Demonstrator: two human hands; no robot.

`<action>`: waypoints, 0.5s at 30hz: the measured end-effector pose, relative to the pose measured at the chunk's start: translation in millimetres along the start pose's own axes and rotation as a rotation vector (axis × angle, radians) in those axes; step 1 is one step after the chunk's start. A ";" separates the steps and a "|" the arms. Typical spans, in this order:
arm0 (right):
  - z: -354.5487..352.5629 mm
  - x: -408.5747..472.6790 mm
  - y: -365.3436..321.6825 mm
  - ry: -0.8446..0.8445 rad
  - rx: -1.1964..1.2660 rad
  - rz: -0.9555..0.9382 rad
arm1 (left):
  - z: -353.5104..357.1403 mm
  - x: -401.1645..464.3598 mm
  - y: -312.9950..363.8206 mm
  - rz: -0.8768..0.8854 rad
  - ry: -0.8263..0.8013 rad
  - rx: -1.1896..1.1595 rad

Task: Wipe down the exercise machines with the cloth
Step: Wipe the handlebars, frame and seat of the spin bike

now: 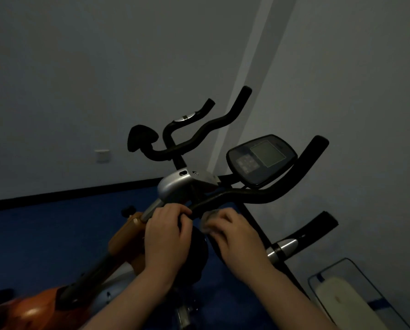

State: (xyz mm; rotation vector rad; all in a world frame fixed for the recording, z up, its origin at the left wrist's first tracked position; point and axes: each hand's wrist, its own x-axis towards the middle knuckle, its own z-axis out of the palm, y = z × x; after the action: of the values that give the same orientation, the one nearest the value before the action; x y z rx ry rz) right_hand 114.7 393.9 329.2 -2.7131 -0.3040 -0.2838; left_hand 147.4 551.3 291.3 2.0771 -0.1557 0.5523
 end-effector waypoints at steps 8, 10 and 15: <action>-8.2 14.5 -4.2 -0.069 -0.092 -0.004 | -0.8 0.3 1.7 -0.024 -0.032 0.019; 1.4 17.6 -15.6 -0.050 -0.150 -0.006 | -1.5 -0.7 2.1 -0.043 -0.044 -0.016; -45.0 1.5 -1.8 -0.375 -0.097 0.056 | -3.7 -1.9 0.1 -0.162 -0.069 -0.138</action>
State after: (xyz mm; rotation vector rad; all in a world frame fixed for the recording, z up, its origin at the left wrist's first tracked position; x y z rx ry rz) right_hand 108.7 377.6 370.8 -2.8544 -0.3232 0.2370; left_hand 144.5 554.1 292.2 1.9543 -0.0627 0.3610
